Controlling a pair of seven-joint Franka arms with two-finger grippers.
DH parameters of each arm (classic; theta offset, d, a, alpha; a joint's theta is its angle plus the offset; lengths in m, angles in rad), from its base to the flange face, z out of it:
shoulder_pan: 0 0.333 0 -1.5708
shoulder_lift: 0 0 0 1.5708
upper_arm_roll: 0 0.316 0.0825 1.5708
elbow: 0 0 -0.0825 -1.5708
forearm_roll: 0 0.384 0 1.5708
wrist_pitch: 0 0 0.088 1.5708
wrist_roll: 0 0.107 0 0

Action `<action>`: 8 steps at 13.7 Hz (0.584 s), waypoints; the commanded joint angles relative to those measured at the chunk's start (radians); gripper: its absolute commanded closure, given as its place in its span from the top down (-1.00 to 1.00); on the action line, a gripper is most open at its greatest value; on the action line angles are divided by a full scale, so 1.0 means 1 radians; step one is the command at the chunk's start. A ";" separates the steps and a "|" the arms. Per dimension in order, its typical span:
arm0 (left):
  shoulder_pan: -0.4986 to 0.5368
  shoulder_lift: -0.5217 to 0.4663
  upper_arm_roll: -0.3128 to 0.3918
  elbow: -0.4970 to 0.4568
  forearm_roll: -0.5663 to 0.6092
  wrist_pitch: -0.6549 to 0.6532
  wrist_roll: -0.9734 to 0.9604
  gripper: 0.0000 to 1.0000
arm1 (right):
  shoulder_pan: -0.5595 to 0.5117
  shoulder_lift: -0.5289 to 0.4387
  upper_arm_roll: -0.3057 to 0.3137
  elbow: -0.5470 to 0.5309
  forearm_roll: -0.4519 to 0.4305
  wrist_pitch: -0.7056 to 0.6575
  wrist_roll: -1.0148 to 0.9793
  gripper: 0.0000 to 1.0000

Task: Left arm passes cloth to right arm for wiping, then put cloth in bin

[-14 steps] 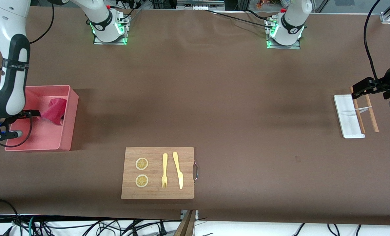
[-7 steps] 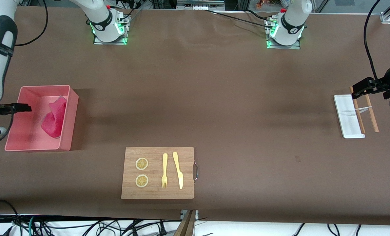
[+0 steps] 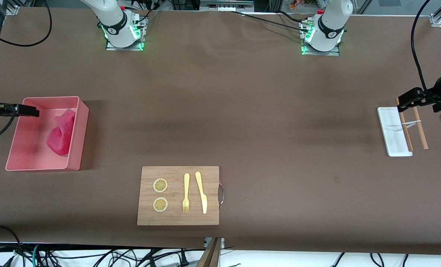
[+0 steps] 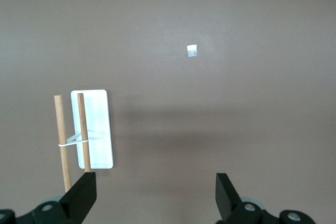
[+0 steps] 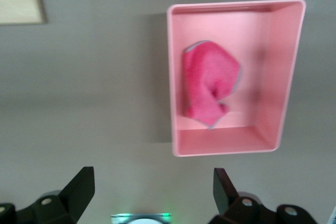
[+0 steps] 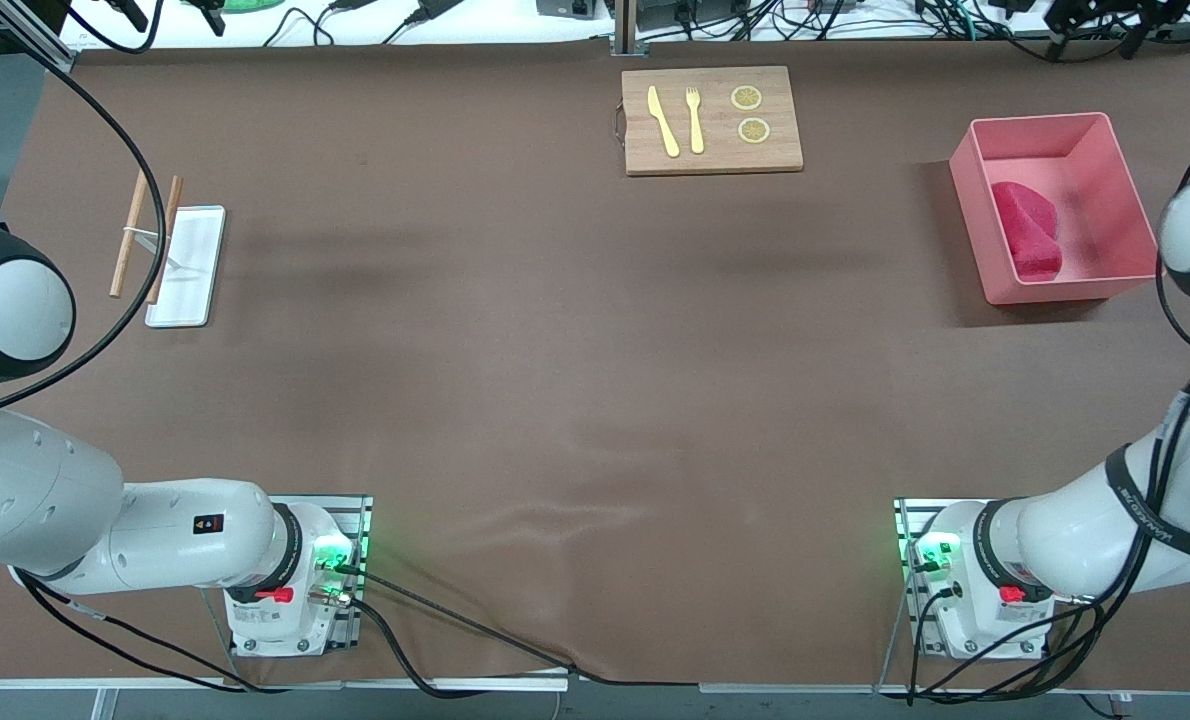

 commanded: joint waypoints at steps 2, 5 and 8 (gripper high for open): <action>0.004 0.011 0.003 0.028 -0.024 -0.017 0.021 1.00 | -0.128 -0.135 0.236 -0.114 -0.035 0.014 0.094 1.00; 0.004 0.011 0.004 0.029 -0.024 -0.017 0.021 1.00 | -0.159 -0.215 0.260 -0.120 -0.032 0.014 0.091 1.00; 0.003 0.011 0.003 0.029 -0.021 -0.017 0.020 1.00 | -0.173 -0.246 0.269 -0.124 -0.031 0.010 0.065 1.00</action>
